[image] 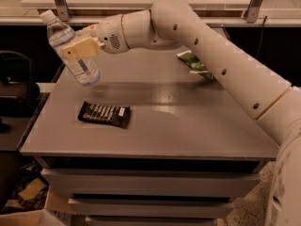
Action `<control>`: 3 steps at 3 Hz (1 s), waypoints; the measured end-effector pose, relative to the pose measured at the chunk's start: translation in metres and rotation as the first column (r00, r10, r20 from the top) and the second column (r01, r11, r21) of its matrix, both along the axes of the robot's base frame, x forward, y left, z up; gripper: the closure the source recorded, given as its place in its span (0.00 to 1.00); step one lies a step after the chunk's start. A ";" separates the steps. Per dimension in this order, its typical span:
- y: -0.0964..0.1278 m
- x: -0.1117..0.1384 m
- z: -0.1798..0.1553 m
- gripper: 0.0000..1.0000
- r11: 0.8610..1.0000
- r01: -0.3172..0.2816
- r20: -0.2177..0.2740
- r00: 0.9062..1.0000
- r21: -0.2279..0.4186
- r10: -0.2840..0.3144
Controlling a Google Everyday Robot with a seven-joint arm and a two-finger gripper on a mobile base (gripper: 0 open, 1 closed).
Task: Place blue plastic bottle upright
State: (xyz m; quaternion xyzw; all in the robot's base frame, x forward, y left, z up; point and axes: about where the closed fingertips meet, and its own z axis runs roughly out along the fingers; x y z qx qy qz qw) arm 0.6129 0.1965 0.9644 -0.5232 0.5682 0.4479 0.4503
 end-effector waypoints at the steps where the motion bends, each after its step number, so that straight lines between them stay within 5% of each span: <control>1: 0.002 0.001 0.000 1.00 0.996 0.018 -0.001 1.000 0.090 -0.018; 3: 0.007 0.003 -0.007 1.00 0.982 0.046 0.027 0.998 0.183 -0.052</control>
Offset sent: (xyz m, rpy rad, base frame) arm 0.0065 0.0024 -0.0038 0.2230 -0.0492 -0.0762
